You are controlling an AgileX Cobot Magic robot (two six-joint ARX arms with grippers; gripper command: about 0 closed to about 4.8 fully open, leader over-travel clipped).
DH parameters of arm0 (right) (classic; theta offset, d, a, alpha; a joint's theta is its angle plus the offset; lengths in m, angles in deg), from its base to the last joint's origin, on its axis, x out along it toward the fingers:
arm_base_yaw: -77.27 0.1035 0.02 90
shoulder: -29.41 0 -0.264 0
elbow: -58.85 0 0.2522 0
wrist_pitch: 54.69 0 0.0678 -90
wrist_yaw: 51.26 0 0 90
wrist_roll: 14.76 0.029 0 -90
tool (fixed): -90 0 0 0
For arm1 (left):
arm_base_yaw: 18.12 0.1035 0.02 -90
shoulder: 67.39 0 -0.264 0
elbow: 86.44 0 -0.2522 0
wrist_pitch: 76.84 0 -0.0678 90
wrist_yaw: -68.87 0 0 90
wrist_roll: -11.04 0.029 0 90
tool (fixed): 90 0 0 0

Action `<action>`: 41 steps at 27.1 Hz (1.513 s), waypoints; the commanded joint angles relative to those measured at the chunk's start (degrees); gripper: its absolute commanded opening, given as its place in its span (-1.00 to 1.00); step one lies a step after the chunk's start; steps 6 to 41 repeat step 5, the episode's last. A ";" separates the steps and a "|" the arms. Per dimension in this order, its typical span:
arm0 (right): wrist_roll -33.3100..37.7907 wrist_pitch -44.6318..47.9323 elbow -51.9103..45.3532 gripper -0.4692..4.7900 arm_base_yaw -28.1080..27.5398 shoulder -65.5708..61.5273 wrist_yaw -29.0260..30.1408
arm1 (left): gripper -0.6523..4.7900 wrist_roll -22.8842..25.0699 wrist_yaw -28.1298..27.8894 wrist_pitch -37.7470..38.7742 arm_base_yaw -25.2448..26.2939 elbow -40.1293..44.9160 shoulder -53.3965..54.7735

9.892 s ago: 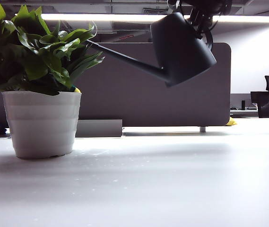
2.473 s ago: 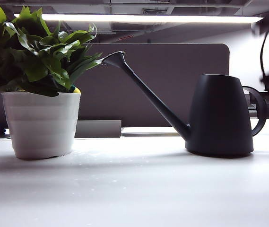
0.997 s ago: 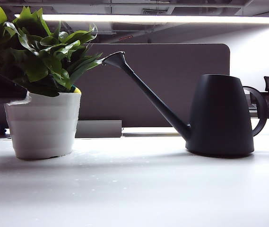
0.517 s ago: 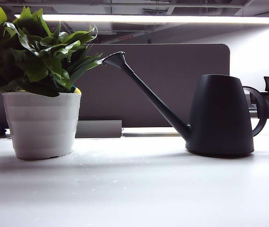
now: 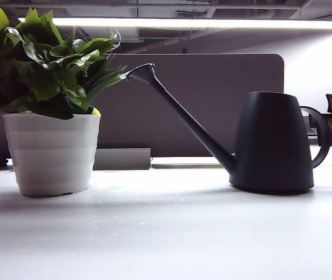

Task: Pick up the watering can from the table, water the potted plant, and put the can back.

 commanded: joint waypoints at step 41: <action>0.04 0.98 -0.24 -0.82 -0.02 0.02 0.04 | -0.78 0.04 0.26 -0.61 0.09 -0.04 0.04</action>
